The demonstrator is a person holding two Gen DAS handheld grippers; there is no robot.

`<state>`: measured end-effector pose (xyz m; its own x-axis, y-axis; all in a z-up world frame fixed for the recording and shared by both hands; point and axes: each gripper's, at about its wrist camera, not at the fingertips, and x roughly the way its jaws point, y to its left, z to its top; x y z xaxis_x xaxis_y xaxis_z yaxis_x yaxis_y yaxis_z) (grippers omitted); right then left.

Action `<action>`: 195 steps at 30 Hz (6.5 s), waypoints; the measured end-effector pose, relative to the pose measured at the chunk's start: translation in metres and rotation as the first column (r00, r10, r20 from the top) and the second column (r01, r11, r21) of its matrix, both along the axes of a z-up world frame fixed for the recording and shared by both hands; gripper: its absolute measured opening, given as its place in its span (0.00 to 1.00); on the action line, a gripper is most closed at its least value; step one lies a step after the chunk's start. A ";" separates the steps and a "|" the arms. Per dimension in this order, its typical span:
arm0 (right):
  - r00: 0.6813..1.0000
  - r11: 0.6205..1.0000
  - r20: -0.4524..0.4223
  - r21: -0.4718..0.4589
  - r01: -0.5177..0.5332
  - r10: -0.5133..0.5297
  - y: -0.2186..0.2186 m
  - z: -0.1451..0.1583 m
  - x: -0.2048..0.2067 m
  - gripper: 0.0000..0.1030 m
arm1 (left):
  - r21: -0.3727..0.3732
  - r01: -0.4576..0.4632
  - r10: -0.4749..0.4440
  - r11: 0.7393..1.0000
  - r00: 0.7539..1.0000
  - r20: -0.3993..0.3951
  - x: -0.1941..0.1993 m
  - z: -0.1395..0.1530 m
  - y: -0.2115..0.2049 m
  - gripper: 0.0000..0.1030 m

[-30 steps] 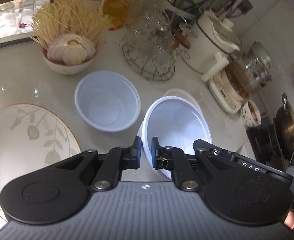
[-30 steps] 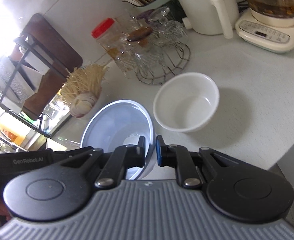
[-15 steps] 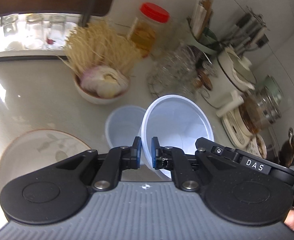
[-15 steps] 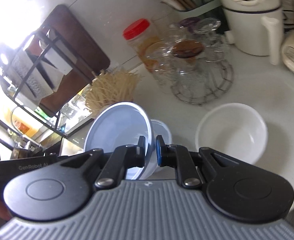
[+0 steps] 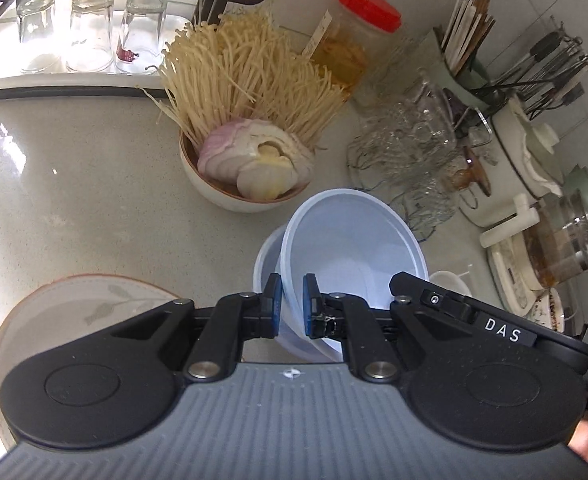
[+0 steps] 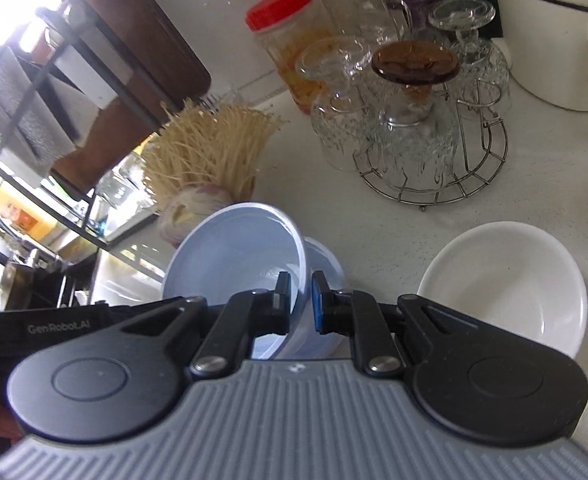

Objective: Organize plates and bowls
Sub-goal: 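Lift the blue bowl, lower it into the other blue bowl, open both grippers, then move both grippers to the rim of the white ceramic bowl, then close both grippers on the rim of the white bowl, then lift the white bowl, lower it into the blue bowls, open both grippers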

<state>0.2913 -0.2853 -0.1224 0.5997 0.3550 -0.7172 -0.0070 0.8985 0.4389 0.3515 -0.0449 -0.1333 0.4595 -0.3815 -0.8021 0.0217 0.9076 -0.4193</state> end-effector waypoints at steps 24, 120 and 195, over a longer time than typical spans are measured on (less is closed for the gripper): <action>0.999 0.999 -0.025 0.006 -0.047 0.047 0.000 -0.008 0.012 0.41 | 0.014 -0.059 0.060 0.998 0.998 -0.023 -0.003 0.001 0.005 0.24; 0.933 0.928 0.023 -0.101 0.359 -0.359 -0.112 0.018 -0.142 0.41 | 0.058 0.347 -0.349 0.936 0.937 0.025 -0.056 0.015 -0.136 0.45; 0.987 0.985 -0.045 0.058 0.160 -0.158 -0.105 0.020 -0.064 0.13 | -0.088 0.154 -0.147 0.984 0.986 0.081 -0.052 0.029 -0.096 0.14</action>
<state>0.2271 -0.3907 -0.1028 0.6234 0.3012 -0.7216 0.1520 0.8585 0.4898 0.2998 -0.1410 -0.1038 0.4474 -0.5229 -0.7256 0.1895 0.8483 -0.4945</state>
